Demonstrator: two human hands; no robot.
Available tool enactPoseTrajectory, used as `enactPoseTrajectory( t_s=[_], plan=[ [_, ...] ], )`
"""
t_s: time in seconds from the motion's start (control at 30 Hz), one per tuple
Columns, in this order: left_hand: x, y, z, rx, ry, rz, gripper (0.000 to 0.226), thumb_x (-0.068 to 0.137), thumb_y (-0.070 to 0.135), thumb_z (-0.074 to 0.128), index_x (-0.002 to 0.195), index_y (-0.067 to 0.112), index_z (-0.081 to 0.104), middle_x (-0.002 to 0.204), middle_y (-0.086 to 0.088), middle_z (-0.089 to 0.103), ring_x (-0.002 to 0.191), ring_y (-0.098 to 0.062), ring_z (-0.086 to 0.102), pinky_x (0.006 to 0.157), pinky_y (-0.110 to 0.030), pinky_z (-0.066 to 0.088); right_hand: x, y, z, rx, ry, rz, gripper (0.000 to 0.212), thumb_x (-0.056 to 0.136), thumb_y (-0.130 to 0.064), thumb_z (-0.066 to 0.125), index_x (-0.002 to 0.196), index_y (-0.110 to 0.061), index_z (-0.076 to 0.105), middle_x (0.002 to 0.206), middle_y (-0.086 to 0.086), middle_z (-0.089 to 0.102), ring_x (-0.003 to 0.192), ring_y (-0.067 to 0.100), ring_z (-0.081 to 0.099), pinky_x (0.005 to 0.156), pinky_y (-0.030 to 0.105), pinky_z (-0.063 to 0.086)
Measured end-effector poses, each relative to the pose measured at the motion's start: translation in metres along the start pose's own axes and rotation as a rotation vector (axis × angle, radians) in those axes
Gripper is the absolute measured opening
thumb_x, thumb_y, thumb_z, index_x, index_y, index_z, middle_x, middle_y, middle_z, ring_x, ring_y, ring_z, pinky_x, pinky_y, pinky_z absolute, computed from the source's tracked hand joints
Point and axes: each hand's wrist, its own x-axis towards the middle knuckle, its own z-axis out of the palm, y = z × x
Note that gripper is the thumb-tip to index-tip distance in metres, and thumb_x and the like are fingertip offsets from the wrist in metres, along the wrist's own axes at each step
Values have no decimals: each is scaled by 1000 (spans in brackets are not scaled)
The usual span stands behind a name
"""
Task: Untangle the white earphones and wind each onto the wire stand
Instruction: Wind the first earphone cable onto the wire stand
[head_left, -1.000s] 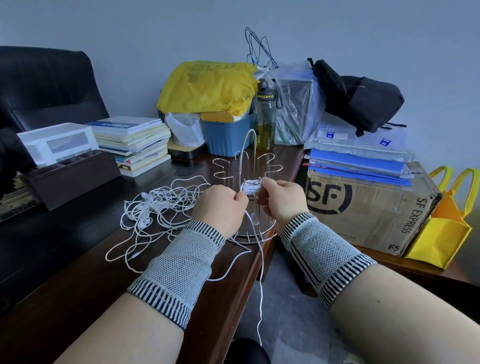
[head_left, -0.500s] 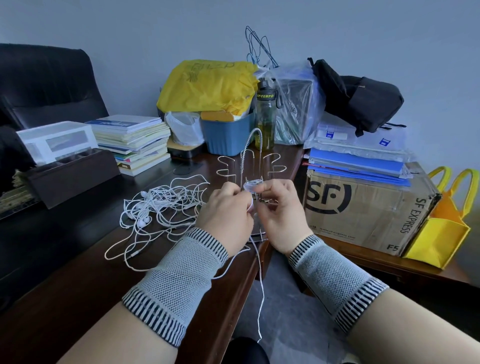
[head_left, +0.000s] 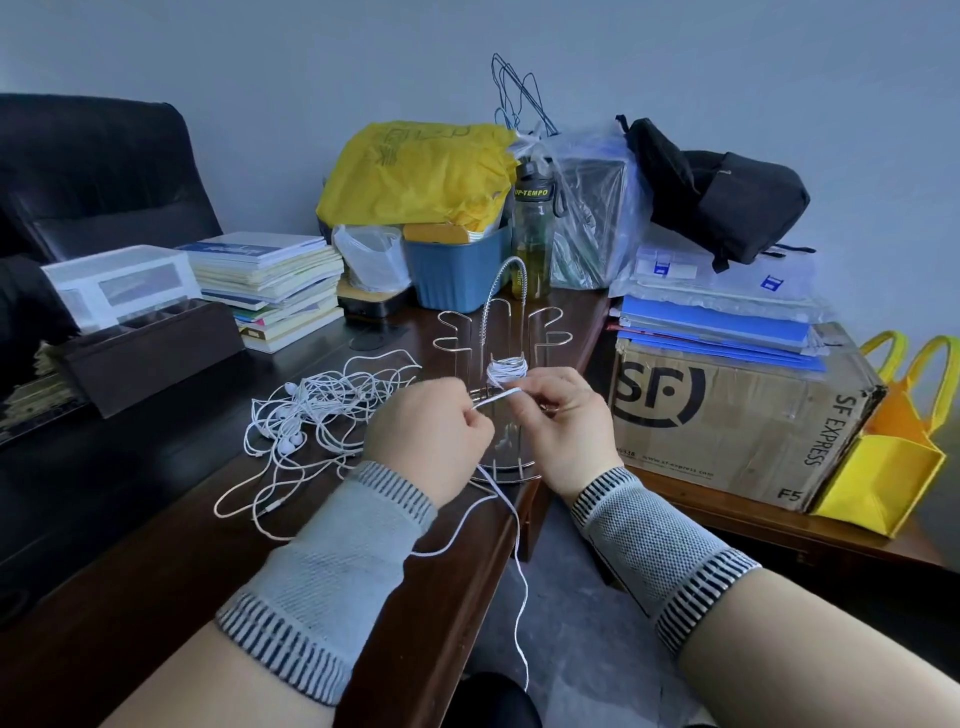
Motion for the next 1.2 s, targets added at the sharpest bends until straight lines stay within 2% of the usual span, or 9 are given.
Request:
enactPoseTrajectory(
  t_s=[0.13,0.23,0.37,0.5,0.63,0.77,0.83,1.07,1.2],
  plan=[
    [2,-15,-8,-873,-313,-241,17,93,12,58,77,10,62,61,2,67,65,-16,67,73,-33,53,1,-8,-5,307,5,294,5,89,-6,66,87,-2,68,60,5,59,41,1,55,46,15,47],
    [7,-13,-5,-1084,-246,-182,15,94,15,60,84,7,66,54,3,51,52,-11,52,62,-30,43,4,-10,-4,389,13,385,13,89,-7,66,77,-7,67,55,2,52,39,0,47,44,14,44],
    [18,3,5,-1027,-155,-84,21,93,22,60,77,13,70,52,5,49,52,-12,48,58,-29,39,6,-13,-3,457,-8,466,20,92,-12,62,82,4,66,65,11,50,42,3,50,44,16,43],
    [31,12,9,-697,23,-110,31,95,30,53,75,13,69,47,7,56,51,-13,58,60,-32,48,13,-15,-5,499,-4,567,25,95,-20,59,78,-3,67,75,13,58,50,11,54,44,23,48],
    [37,11,10,-397,77,-86,44,97,37,45,77,8,70,70,-9,66,71,-30,63,70,-43,54,18,-21,-6,461,-22,602,28,96,-24,57,78,-4,66,73,13,60,41,12,53,38,20,43],
    [37,12,11,-167,75,-60,49,102,36,36,62,12,51,62,-4,53,63,-24,51,55,-33,37,22,-27,-7,373,-28,621,32,96,-23,52,68,-9,60,58,5,57,33,9,49,35,17,38],
    [36,13,12,-73,82,-35,50,103,37,33,59,16,42,60,-1,46,65,-25,49,57,-32,32,24,-28,-6,342,-10,622,36,95,-20,49,61,-10,56,59,6,56,36,11,48,35,15,36],
    [33,20,15,71,70,4,43,103,34,30,70,15,50,66,0,45,72,-24,47,63,-33,35,29,-26,-6,221,-10,604,40,94,-23,49,56,-13,56,64,8,59,45,15,50,39,18,39],
    [31,19,20,8,4,-52,46,99,29,34,56,15,39,60,-1,40,66,-23,46,59,-31,32,31,-21,-1,144,-2,577,38,90,-29,51,55,-15,56,67,9,60,63,23,55,61,35,44]
  ],
)
